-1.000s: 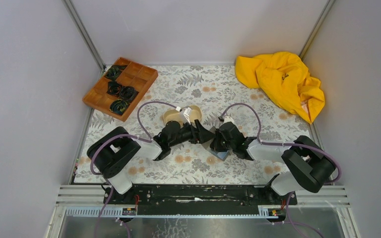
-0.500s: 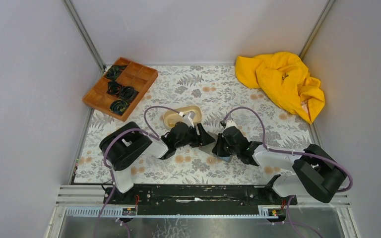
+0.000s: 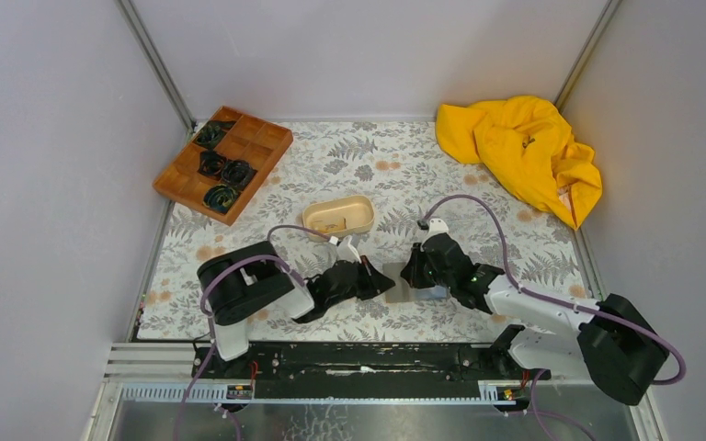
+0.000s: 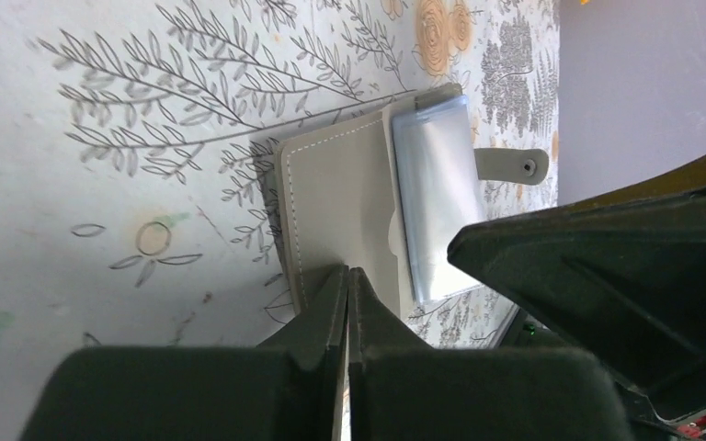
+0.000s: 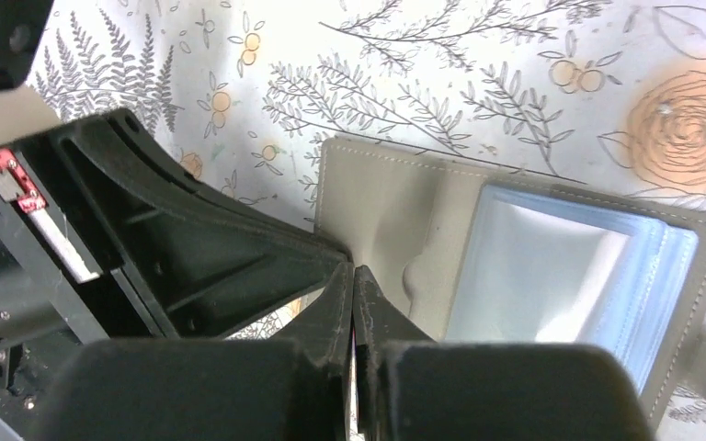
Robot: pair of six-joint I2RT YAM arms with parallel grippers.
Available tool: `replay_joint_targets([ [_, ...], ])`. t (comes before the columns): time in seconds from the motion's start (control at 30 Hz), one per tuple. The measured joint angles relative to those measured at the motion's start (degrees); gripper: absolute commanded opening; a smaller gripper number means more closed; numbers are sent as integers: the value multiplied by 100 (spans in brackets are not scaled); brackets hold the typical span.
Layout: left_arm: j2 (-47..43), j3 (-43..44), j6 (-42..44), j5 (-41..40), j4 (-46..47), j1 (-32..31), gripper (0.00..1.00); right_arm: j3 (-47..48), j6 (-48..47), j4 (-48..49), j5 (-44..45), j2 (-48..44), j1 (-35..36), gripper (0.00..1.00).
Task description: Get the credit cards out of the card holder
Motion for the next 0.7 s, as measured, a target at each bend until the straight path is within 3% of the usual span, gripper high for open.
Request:
replay_joint_targets([
  [0.1,166,0,-192,-155,262,-173,0,31,-74,-258,179,-151,-9,3],
  [0.3,326,0,-374,-326,520,-315,0,63,-107,-1069,669,-756,-129,47],
  [0.4,321,-9,-396,-382,518,-341,0,118,-87,-1449,876,-1139,-306,59],
  [0.5,304,-42,-400,-393,529,-345,0,136,-76,-1725,966,-1375,-485,64],
  [0.7,304,-44,-404,-452,533,-376,0,55,-37,-1980,988,-1399,-610,65],
])
